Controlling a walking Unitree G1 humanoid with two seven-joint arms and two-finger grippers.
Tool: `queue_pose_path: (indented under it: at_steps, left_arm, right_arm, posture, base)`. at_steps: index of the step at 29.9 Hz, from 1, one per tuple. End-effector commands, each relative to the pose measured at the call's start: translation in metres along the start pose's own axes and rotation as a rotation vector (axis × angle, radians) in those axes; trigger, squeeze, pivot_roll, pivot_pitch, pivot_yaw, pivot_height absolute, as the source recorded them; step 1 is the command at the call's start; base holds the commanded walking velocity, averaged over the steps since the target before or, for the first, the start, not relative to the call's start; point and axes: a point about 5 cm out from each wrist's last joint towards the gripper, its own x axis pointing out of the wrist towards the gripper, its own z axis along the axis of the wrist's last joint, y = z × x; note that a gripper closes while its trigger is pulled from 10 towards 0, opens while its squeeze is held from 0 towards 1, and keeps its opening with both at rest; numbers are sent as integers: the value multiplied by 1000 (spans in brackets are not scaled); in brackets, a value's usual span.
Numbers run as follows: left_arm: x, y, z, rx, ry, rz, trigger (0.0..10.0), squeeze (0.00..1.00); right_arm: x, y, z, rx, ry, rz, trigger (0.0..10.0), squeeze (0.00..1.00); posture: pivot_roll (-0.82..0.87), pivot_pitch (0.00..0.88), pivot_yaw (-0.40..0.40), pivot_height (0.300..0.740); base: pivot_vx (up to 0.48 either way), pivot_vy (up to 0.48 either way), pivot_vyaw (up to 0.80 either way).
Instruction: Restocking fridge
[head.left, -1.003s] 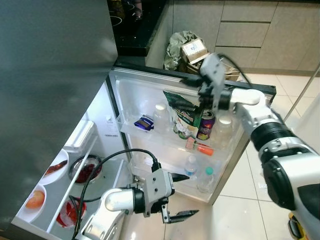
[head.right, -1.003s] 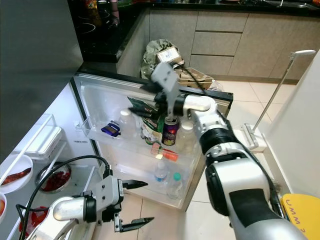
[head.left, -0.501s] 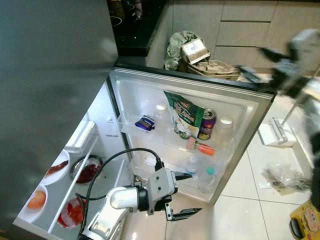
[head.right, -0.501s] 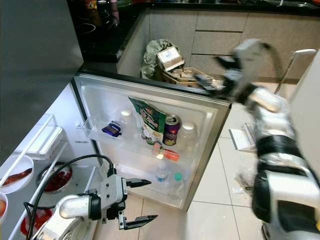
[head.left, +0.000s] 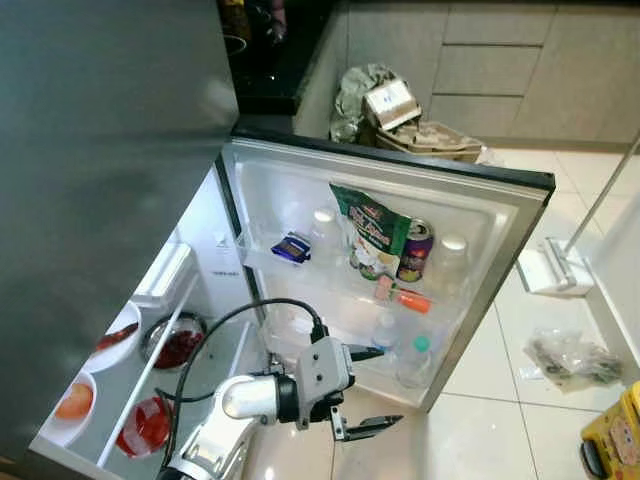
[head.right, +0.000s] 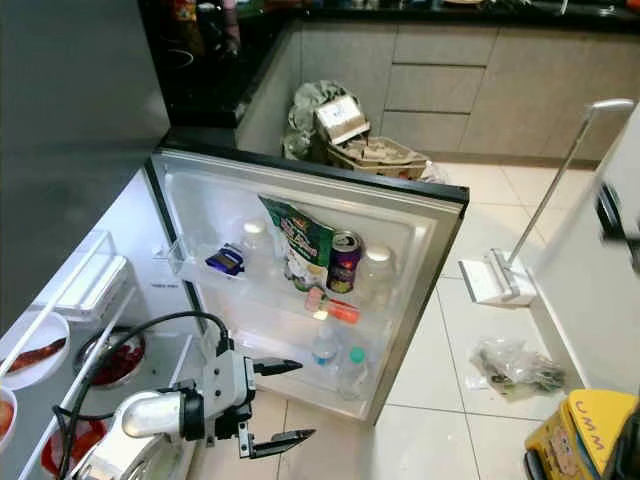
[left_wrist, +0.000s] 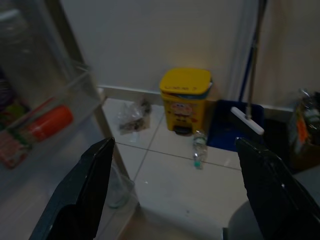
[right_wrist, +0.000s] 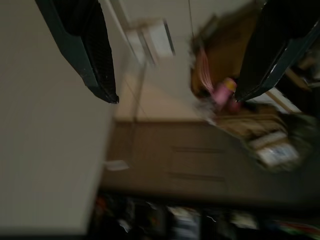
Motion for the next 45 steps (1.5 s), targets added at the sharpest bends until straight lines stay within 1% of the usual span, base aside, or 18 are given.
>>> queue_pose_path:
  at_steps: [1, 2, 3, 6, 9, 11, 13, 16, 17, 18, 23, 25, 27, 35, 37, 39, 40, 45]
  left_arm:
    - [0, -1, -3, 3, 4, 4, 10000, 0]
    - [0, -1, -3, 2, 4, 6, 10000, 0]
    - [0, -1, -3, 2, 4, 6, 10000, 0]
    - [-1, -1, -5, 5, 7, 12, 10000, 0]
    - [-2, 0, -7, 5, 14, 18, 10000, 0]
    - [-2, 0, -7, 5, 14, 18, 10000, 0]
    - [-4, 0, -8, 3, 18, 22, 10000, 0]
    - [-5, -1, -9, 2, 20, 23, 10000, 0]
    - [-6, -1, -12, -7, 30, 27, 10000, 0]
    - [-6, -1, -12, -7, 30, 27, 10000, 0]
    - [-9, -4, -28, -52, 81, 43, 10000, 0]
    - [-10, -5, -31, -62, 91, 47, 10000, 0]
    - [-12, -9, -42, -93, 125, 54, 10000, 0]
    - [-21, -19, -66, -170, 206, 92, 10000, 0]
    - [-30, -27, -89, -239, 309, 144, 10000, 0]
    - [-34, -31, -98, -270, 348, 165, 10000, 0]
    - [-40, -36, -111, -309, 422, 208, 10000, 0]
    - [-51, -47, -131, -396, 547, 293, 10000, 0]
  right_arm:
    - [-32, -10, -56, 81, 188, -126, 10000, 0]
    - [-43, -11, -72, 81, 247, -146, 10000, 0]
    - [-43, -11, -72, 81, 247, -146, 10000, 0]
    - [-77, -6, -118, 80, 436, -183, 10000, 0]
    - [-105, 5, -149, 97, 576, -184, 10000, 0]
    - [-105, 5, -149, 97, 576, -184, 10000, 0]
    - [-128, 20, -172, 110, 677, -165, 10000, 0]
    - [-139, 28, -182, 119, 722, -153, 10000, 0]
    - [-160, 45, -199, 120, 812, -120, 10000, 0]
    - [-160, 45, -199, 120, 812, -120, 10000, 0]
    - [-197, 78, -224, 99, 975, -17, 10000, 0]
    - [-203, 82, -227, 92, 999, -3, 10000, 0]
    - [-219, 94, -234, 67, 1059, 49, 10000, 0]
    - [-244, 107, -243, 26, 1146, 115, 10000, 0]
    - [-258, 108, -247, -7, 1199, 138, 10000, 0]
    - [-263, 108, -248, -26, 1216, 149, 10000, 0]
    - [-268, 109, -249, -51, 1235, 172, 10000, 0]
    - [-272, 113, -250, -88, 1252, 216, 10000, 0]
  posture:
    - [16, 0, -27, 740]
    - [15, 0, -26, 740]
    - [15, 0, -26, 740]
    - [18, 0, -29, 740]
    - [19, 0, -26, 740]
    - [19, 0, -26, 740]
    - [19, 0, -21, 740]
    - [19, 0, -21, 740]
    - [18, 0, -16, 740]
    - [18, 0, -16, 740]
    - [19, 0, -13, 740]
    - [20, 0, -13, 740]
    - [20, 0, -15, 740]
    - [20, 0, -15, 740]
    - [22, 0, -14, 740]
    - [22, 0, -15, 740]
    - [21, 0, -15, 740]
    - [19, 0, -17, 740]
  base:
    - [0, 0, 0]
    - [0, 0, 0]
    - [0, 0, 0]
    - [0, 0, 0]
    - [0, 0, 0]
    - [0, 0, 0]
    - [0, 0, 0]
    - [0, 0, 0]
    - [0, 0, 0]
    - [0, 0, 0]
    - [0, 0, 0]
    - [0, 0, 0]
    - [0, 0, 0]
    - [0, 0, 0]
    - [0, 0, 0]
    - [0, 0, 0]
    - [0, 0, 0]
    - [0, 0, 0]
